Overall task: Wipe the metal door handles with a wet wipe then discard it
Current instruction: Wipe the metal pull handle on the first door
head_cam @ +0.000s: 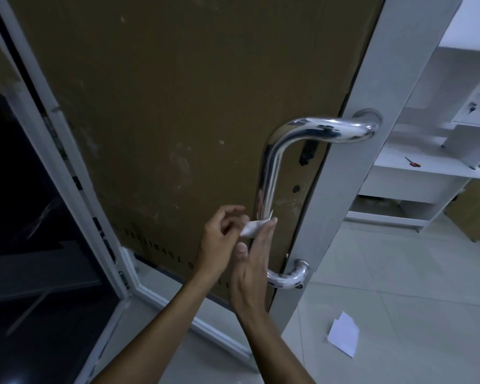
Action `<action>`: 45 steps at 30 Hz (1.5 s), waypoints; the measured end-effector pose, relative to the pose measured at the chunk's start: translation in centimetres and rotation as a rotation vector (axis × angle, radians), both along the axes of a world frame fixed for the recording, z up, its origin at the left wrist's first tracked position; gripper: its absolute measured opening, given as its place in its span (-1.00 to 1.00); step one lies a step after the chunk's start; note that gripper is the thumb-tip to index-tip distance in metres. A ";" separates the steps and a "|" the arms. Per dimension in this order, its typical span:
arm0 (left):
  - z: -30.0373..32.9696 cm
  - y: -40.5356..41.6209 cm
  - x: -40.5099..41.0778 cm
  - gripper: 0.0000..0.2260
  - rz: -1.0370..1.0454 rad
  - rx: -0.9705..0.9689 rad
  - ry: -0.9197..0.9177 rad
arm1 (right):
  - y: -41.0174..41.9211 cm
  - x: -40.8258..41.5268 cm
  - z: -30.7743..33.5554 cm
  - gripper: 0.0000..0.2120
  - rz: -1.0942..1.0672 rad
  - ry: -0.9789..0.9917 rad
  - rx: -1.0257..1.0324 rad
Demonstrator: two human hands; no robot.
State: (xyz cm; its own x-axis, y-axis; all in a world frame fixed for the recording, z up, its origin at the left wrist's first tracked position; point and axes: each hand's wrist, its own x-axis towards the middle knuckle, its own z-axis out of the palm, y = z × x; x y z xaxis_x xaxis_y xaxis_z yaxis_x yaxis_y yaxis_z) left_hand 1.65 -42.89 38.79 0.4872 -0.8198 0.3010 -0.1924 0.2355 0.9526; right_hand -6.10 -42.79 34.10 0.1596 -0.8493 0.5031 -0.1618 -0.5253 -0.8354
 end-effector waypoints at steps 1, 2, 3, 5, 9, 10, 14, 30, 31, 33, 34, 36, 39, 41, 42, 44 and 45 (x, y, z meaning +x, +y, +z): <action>0.1 0.1 0.2 -0.90 0.015 -0.012 0.041 | -0.2 0.4 0.1 -0.30 -0.042 0.038 -0.025; 0.2 0.1 0.4 -0.86 0.039 -0.021 0.081 | -0.5 0.7 0.3 -0.28 -0.090 0.085 -0.054; 0.2 0.0 0.7 -0.80 0.053 -0.025 0.126 | -0.8 1.1 0.6 -0.27 -0.139 0.132 -0.087; 0.2 0.0 1.1 -0.73 0.064 -0.015 0.188 | -1.5 1.7 1.4 -0.24 -0.226 0.186 -0.142; 0.1 -0.1 1.3 -0.68 0.070 -0.013 0.239 | -3.0 2.5 3.9 -0.23 -0.335 0.199 -0.199; 0.0 -0.1 1.3 -0.67 0.064 -0.008 0.240 | -3.3 2.6 4.4 -0.22 -0.355 0.198 -0.200; -0.3 -0.1 1.2 -0.60 -0.007 0.098 0.244 | -3.4 2.5 4.5 -0.20 -0.315 0.072 -0.087; 0.4 0.6 0.7 -0.54 -0.097 0.229 0.243 | 0.0 2.4 -2.4 -0.06 -0.407 0.329 -0.096; 0.6 0.7 0.8 -0.52 -0.115 0.236 0.243 | -0.4 2.7 -1.8 -0.10 -0.414 0.304 -0.127; 1.2 0.8 0.9 -0.48 -0.127 0.224 0.240 | -1.4 3.0 -0.3 -0.16 -0.427 0.275 -0.198; 1.5 0.7 0.9 -0.47 -0.131 0.205 0.242 | -2.0 3.0 0.6 -0.17 -0.432 0.271 -0.234; 2.1 0.7 0.9 -0.44 -0.151 0.161 0.260 | -3.2 2.8 2.6 -0.19 -0.438 0.274 -0.313; 3.0 0.6 0.9 -0.41 -0.169 0.144 0.294 | -4.5 2.5 5.7 -0.27 -0.437 0.270 -0.433; 3.6 0.7 0.7 -0.43 -0.192 0.155 0.291 | -5.0 2.3 7.3 -0.30 -0.400 0.240 -0.452; 3.9 0.9 0.5 -0.45 -0.207 0.161 0.289 | -5.0 2.2 7.6 -0.32 -0.384 0.234 -0.446; 4.2 1.1 0.3 -0.45 -0.216 0.162 0.271 | -4.7 1.9 7.6 -0.32 -0.369 0.249 -0.436; 4.3 1.2 0.4 -0.43 -0.215 0.157 0.265 | -4.5 1.8 7.2 -0.31 -0.362 0.267 -0.437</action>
State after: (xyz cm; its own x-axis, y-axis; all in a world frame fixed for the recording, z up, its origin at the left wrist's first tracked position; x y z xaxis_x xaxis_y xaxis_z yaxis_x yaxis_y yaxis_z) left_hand 2.01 -41.69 43.06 0.3428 -0.9381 0.0498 0.1037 0.0904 0.9905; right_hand -4.29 -47.26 41.32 0.0686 -0.5982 0.7984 -0.5672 -0.6818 -0.4621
